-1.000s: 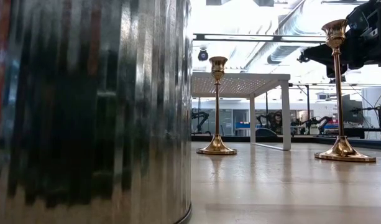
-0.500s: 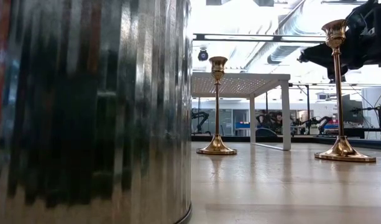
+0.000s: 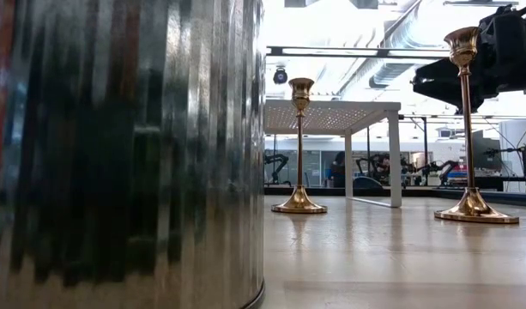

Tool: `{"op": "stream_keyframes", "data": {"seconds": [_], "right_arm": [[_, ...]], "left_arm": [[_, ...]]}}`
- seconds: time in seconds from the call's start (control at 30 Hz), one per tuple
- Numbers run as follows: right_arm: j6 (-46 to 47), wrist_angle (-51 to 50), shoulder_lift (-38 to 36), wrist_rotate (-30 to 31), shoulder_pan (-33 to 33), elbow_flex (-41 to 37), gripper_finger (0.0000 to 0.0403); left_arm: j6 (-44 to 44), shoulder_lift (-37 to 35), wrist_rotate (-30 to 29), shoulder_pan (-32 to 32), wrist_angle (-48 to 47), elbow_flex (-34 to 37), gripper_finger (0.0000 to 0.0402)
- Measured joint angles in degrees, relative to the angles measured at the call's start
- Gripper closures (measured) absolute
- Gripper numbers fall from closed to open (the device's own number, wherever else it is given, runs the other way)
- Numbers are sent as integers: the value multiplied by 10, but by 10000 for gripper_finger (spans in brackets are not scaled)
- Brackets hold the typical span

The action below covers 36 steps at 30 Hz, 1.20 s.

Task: Pick & Place candle stick holders
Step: Put the fruits and the vegetables in the bin

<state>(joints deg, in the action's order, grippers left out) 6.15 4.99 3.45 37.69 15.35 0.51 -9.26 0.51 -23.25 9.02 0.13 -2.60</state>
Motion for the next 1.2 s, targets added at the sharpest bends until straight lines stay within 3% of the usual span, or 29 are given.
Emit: {"op": "stream_keyframes", "data": {"seconds": [0.27, 0.4, 0.53, 0.73, 0.87, 0.97, 1.2], "right_arm": [[-1, 1, 0, -3, 0, 0, 139], [20, 2, 0, -9, 0, 0, 139], [28, 3, 0, -14, 0, 0, 139], [41, 1, 0, 26, 0, 0, 139], [55, -4, 0, 48, 0, 0, 139], [58, -5, 0, 48, 0, 0, 139], [104, -1, 0, 55, 0, 0, 139]], "left_arm": [[-2, 0, 2, 0, -1, 0, 156], [11, 0, 30, 0, -2, 0, 156], [14, 0, -7, 0, -3, 0, 148], [28, 0, -24, 0, -4, 0, 96], [-2, 1, -93, 0, -7, 0, 45], [-1, 5, -99, 0, -9, 0, 12], [-2, 8, -95, 0, -9, 0, 9]]}}
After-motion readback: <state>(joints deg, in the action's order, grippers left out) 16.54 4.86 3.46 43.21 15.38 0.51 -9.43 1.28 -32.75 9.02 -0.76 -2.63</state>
